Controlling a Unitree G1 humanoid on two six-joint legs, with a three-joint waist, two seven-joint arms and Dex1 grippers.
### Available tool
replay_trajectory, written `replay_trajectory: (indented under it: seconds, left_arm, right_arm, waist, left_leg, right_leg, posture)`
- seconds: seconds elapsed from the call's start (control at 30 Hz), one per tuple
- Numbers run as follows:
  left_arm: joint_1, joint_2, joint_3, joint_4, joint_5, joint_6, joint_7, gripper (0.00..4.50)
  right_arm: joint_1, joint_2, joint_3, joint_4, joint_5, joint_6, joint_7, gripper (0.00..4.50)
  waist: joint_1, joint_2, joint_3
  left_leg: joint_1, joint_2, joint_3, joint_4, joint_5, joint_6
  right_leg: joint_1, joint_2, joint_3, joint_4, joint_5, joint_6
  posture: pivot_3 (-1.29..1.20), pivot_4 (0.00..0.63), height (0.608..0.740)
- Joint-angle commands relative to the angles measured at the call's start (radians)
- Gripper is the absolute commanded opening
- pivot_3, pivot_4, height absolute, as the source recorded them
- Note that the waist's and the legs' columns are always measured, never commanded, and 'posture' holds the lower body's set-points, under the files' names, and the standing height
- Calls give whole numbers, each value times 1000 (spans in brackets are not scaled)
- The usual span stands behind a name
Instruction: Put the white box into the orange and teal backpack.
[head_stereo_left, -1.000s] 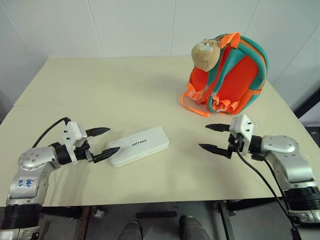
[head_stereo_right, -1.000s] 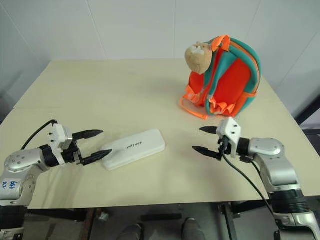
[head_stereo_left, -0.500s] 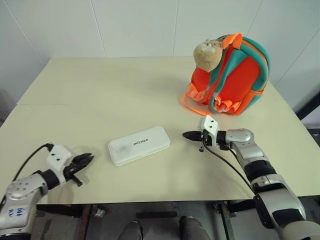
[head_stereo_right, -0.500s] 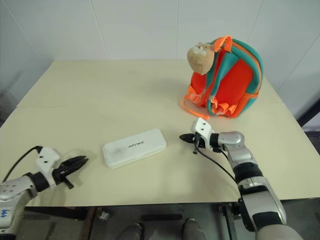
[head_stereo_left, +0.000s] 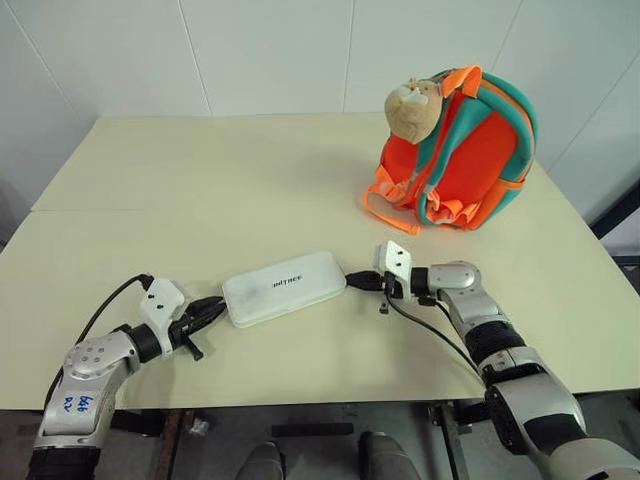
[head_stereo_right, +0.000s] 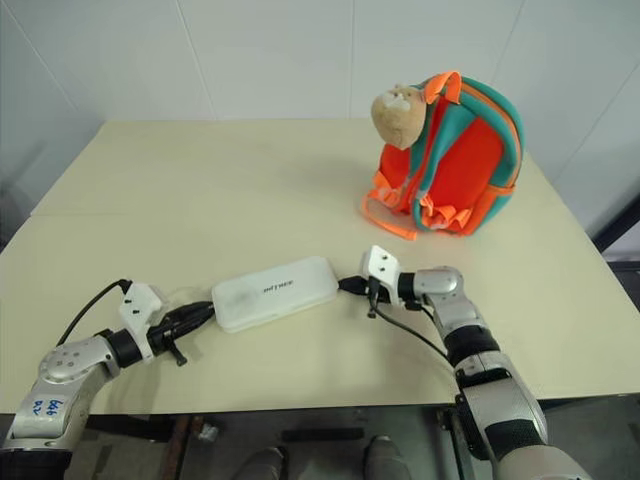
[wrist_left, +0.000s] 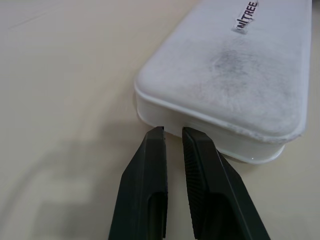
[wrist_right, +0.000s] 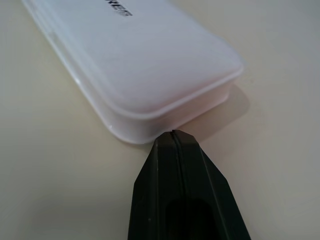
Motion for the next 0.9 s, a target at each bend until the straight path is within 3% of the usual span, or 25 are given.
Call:
replay_trajectory:
  seconds: [0.03,0.23,0.43,0.6,0.9]
  left_arm:
    - [-50,5,-33,17,9,-15,-34,615]
    - [-134,-16,-107,87,32,-39,-85,615]
    - [-170,-42,-161,129,49,-56,-115,615]
    - [-166,-39,-159,147,50,-66,-118,615]
    - [-148,-45,-145,117,43,-56,-99,615]
  right_arm:
    - [74,-46,-7,-193,57,102,49,0]
    - [250,-148,-22,-480,116,278,68,0]
    - [354,-220,-58,-630,153,387,19,0]
    - [328,-241,-89,-555,121,349,-54,0]
    - [12,-164,-48,-52,11,134,-133,0]
  waist:
    - [5,0,0]
    - [5,0,0]
    - [3,0,0]
    - [3,0,0]
    - [-2,0,0]
  left_leg:
    - [0,0,0,0,0,0]
    - [0,0,0,1,0,0]
    - [0,0,0,1,0,0]
    - [0,0,0,2,0,0]
    - [1,0,1,1,1,1]
  right_leg:
    - [0,0,0,0,0,0]
    - [0,0,0,0,0,0]
    - [0,0,0,0,0,0]
    - [1,0,0,0,0,0]
    - [1,1,1,-2,2,-1]
  posture:
    - [0,150,740]
    - [0,150,740]
    - [0,150,740]
    - [0,150,740]
    - [0,150,740]
